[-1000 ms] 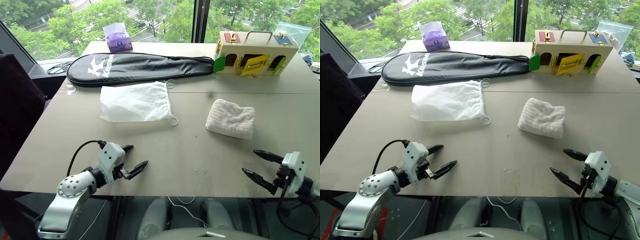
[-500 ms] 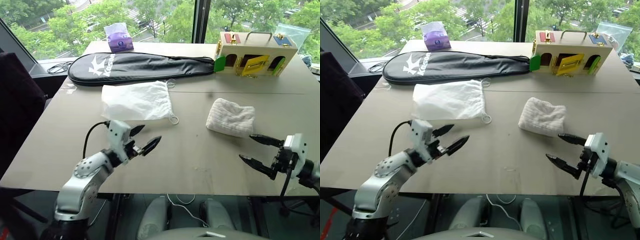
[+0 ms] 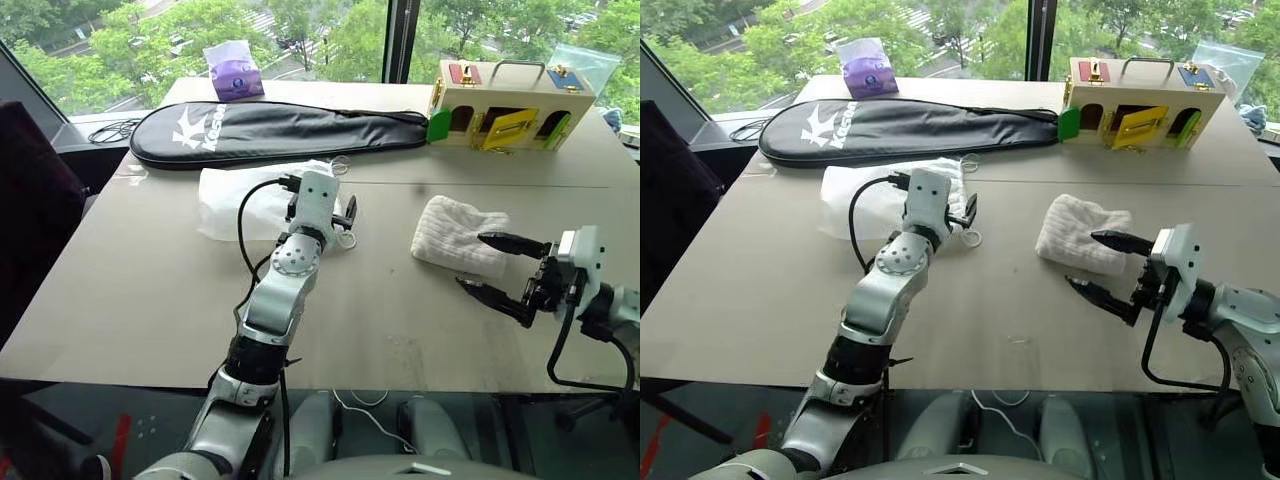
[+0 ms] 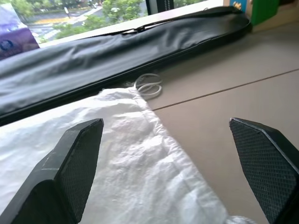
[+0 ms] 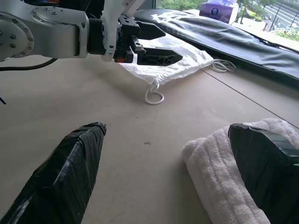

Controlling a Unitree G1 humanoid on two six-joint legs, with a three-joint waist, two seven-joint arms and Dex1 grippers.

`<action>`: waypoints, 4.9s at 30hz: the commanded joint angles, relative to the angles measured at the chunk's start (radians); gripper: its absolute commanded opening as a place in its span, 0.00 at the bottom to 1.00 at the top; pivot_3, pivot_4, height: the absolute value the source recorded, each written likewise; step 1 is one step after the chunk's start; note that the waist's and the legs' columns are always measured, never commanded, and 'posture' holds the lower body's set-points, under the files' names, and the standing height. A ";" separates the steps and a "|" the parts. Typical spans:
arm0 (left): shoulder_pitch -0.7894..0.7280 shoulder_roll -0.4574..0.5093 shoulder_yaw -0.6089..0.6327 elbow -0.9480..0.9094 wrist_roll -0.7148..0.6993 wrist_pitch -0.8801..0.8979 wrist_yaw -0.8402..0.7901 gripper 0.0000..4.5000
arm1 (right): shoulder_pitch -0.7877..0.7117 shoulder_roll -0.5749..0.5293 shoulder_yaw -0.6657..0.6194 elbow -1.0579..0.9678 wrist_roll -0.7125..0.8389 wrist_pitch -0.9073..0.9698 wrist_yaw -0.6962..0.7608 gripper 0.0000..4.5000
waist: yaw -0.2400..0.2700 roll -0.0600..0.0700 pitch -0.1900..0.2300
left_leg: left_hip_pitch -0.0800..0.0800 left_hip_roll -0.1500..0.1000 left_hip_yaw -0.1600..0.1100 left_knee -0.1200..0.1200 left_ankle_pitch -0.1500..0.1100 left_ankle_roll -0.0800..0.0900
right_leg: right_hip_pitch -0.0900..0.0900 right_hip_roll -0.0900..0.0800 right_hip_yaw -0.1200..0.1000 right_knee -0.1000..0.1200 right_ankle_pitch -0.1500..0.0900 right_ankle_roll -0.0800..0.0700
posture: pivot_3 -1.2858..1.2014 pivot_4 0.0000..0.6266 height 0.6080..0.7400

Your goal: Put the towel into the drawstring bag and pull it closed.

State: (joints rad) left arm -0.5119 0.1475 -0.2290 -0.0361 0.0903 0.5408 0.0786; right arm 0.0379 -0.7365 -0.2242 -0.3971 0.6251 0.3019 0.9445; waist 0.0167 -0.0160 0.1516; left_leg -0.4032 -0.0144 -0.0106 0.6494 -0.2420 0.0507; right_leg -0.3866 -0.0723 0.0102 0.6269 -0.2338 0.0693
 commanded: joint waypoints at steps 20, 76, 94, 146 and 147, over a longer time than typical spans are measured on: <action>-0.206 -0.151 -0.024 0.457 0.254 -0.134 0.214 0.99 | 0.014 -0.007 -0.022 -0.068 -0.012 0.000 -0.013 1.00 | 0.002 0.000 0.000 | -0.012 -0.001 -0.001 0.004 0.000 0.000 | -0.011 -0.001 -0.001 0.002 0.002 0.004 | 0.52 0.24 1.00; 0.139 0.217 0.239 -0.268 -0.139 -0.231 -0.483 0.02 | -0.149 0.047 0.111 0.140 -0.339 -0.116 -0.154 1.00 | -0.003 0.001 0.000 | -0.011 -0.001 0.002 0.012 0.000 0.000 | -0.014 -0.005 0.001 0.014 0.002 0.003 | 0.52 0.24 1.00; 0.018 0.362 0.337 -0.293 -0.397 0.016 -0.682 0.02 | -0.244 0.003 0.348 0.387 -0.980 -0.432 -0.494 1.00 | -0.008 0.001 0.001 | -0.011 0.000 0.003 0.016 0.003 -0.005 | -0.014 0.001 0.003 0.016 0.002 0.003 | 0.52 0.24 1.00; 0.270 0.364 0.199 -0.026 -0.287 -0.367 -0.826 0.92 | -0.055 0.161 0.318 -0.191 -0.215 0.175 -0.287 1.00 | -0.003 0.002 0.002 | -0.013 0.001 0.001 0.015 0.000 0.000 | -0.015 -0.008 0.001 0.015 0.000 -0.001 | 0.52 0.24 1.00; 0.267 0.375 0.191 -0.014 -0.274 -0.376 -0.836 0.92 | -0.055 0.164 0.317 -0.190 -0.220 0.174 -0.289 1.00 | -0.004 0.002 0.002 | -0.013 0.001 0.001 0.015 0.000 0.000 | -0.015 -0.008 0.001 0.015 0.000 -0.001 | 0.52 0.24 1.00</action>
State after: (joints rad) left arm -0.2354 0.5059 -0.0458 -0.0562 -0.1849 0.1726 -0.7436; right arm -0.0166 -0.5758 0.1028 -0.5616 0.4052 0.4963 0.6628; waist 0.0125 -0.0144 0.1535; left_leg -0.4157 -0.0137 -0.0090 0.6648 -0.2420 0.0509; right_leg -0.4017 -0.0795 0.0116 0.6418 -0.2336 0.0680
